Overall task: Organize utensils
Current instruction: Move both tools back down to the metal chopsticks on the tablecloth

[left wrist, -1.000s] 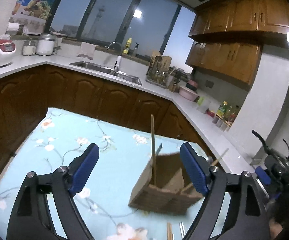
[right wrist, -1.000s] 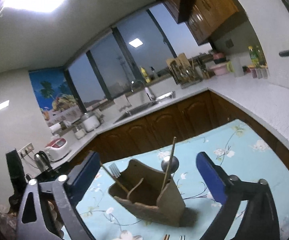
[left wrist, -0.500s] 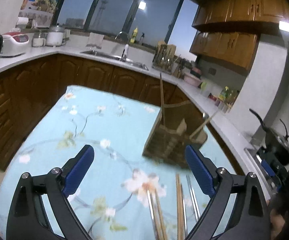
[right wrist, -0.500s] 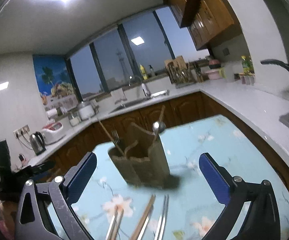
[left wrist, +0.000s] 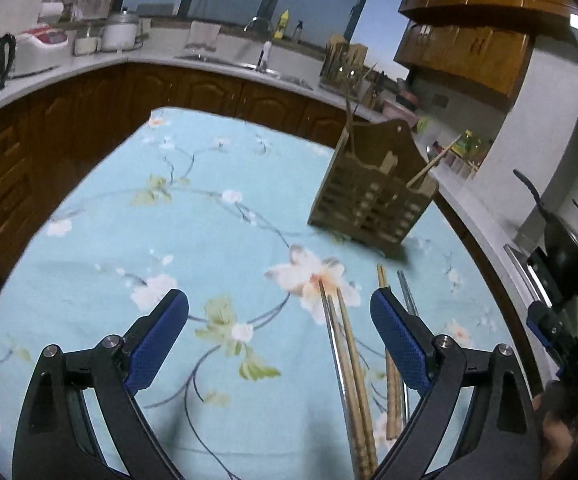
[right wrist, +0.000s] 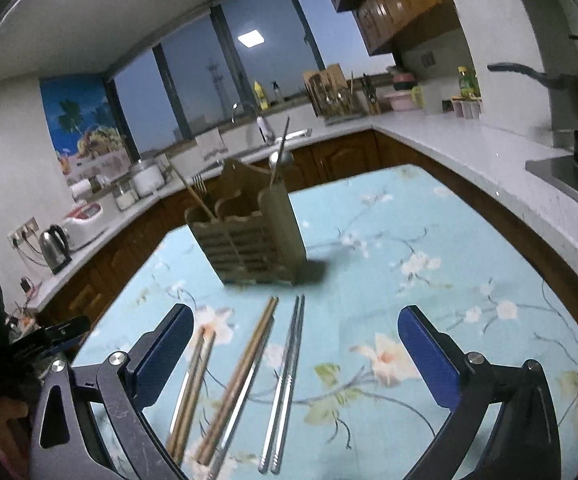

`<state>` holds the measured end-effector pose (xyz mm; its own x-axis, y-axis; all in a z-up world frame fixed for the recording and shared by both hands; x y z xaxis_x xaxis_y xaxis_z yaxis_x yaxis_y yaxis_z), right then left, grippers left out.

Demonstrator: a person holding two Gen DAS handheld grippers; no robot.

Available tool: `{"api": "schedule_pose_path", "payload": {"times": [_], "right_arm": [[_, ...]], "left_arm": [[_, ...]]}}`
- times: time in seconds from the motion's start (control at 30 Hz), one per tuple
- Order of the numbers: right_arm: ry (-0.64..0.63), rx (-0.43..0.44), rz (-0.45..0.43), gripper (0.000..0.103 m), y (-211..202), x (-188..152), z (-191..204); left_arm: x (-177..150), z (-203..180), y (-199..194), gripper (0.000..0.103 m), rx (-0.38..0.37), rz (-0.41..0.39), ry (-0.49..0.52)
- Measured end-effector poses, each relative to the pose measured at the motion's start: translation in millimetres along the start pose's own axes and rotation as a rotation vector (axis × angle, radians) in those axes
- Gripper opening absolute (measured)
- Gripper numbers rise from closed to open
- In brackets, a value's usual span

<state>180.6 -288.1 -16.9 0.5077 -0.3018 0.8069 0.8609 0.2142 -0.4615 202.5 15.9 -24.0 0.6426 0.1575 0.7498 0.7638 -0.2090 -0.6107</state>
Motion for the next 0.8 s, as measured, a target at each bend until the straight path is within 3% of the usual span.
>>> {"api": "schedule_pose_path", "payload": {"times": [0.6,0.73,0.8], "right_arm": [[-0.056,-0.026,0.12,0.1,43,-11,6],[-0.054,-0.037,0.183,0.081,65,-10,4],[-0.05,-0.041,0.23,0.061,80,-12,2]], "left_arm": [[-7,-12,41,0.094,0.015,0.12,0.048],[-2,-17,62,0.087,0.02,0.161,0.066],[1,-22,74,0.082,0.013,0.186,0.077]]}}
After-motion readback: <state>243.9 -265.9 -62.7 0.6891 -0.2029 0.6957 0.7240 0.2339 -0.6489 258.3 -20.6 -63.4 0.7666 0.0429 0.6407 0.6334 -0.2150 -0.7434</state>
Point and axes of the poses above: each gripper's, at about its wrist camera, not at the fingertips, and y roughly the way its jaws point, z to its left, x to its top, the point moved 5 cm from there along y, roughly the way its jaws point, and after that the axes turned 4 degrees about y, right-handed, at the moved point
